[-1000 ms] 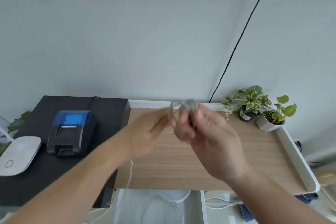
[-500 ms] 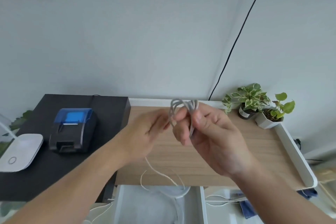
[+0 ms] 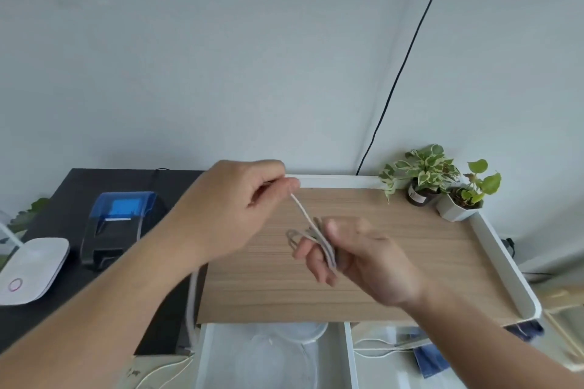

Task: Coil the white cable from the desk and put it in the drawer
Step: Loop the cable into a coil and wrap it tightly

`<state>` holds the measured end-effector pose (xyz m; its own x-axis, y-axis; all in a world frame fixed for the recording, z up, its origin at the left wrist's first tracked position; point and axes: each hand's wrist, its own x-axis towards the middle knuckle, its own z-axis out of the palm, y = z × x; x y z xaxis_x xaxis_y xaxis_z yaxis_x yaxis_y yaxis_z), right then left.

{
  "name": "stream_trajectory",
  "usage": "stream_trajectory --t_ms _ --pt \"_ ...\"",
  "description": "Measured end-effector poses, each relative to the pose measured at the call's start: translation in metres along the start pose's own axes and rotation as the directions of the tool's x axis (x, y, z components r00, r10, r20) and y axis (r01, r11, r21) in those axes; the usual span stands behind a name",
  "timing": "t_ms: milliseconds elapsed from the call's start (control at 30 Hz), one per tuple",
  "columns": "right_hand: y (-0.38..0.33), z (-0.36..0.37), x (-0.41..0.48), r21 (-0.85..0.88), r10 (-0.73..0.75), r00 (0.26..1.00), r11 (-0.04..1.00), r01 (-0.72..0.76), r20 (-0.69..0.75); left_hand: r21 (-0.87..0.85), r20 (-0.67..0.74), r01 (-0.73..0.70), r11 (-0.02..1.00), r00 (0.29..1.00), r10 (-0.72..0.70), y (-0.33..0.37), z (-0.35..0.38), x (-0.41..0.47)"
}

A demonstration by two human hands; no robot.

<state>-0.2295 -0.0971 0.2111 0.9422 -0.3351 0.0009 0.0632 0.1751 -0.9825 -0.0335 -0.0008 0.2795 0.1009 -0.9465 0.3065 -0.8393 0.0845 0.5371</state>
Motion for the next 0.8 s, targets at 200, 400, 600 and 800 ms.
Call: stream_trajectory --t_ms 200,400,600,800 --pt "-0.058 0.026 0.016 0.338 -0.322 0.937 0.873 0.350 -0.138 -0.447 0.144 0.187 0.875 0.980 -0.136 0.014 0.069 -0.044" --pt "-0.018 0.005 0.041 -0.340 -0.304 0.866 0.925 0.170 -0.396 -0.269 0.187 0.232 0.935 0.965 -0.185 0.039 0.044 -0.036" --pt "0.002 -0.018 0.023 -0.686 -0.326 0.894 0.727 0.029 -0.308 -0.188 0.198 0.261 0.947 0.954 -0.223 0.027 0.007 -0.025" --pt "0.002 -0.030 0.001 -0.553 -0.154 0.964 0.833 0.009 -0.215 -0.463 0.132 0.292 0.837 0.956 -0.261 0.035 -0.014 -0.010"
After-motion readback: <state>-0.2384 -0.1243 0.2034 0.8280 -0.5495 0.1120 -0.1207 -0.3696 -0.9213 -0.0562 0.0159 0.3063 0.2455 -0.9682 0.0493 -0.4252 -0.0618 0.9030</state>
